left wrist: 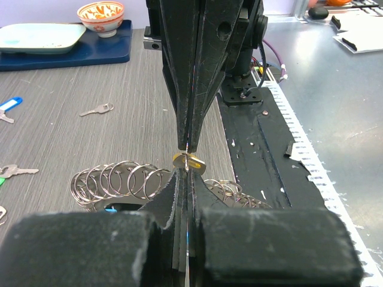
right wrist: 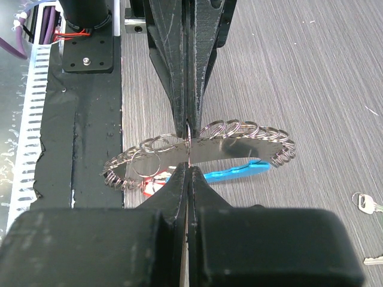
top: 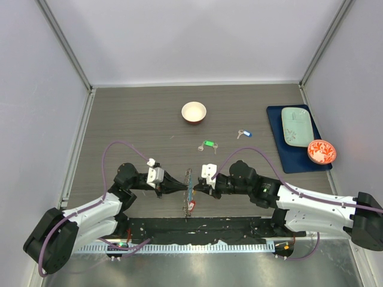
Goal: Put the keys on the keyring
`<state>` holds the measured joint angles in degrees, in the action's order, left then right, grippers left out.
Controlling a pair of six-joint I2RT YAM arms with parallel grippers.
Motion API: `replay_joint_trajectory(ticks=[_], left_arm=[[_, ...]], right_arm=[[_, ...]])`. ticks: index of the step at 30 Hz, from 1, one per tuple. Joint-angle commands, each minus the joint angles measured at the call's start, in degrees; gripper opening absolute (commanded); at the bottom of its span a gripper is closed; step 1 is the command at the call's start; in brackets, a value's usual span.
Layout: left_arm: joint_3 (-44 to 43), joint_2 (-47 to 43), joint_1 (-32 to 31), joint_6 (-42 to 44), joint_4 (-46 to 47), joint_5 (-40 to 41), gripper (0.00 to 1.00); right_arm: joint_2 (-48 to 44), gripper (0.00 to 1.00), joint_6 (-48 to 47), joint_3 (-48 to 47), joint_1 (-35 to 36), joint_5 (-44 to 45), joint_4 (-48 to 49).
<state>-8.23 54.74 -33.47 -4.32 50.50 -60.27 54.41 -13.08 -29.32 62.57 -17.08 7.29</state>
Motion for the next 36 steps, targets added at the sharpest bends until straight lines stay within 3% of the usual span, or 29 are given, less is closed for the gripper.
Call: replay_joint_trajectory(ticks=[1,36], left_arm=[[-2.23,-0.6,-0.19,0.19,3.11,-0.55,0.0],[-3.37,2.04,-2.65,-0.08,2.76,-0.2,0.0]], right_arm=[[-0.36,0.01,0.86,-0.39,0.19,-1.11,3.87],[1.31,0.01,1.83,-2.05,0.19,-3.22,9.15]])
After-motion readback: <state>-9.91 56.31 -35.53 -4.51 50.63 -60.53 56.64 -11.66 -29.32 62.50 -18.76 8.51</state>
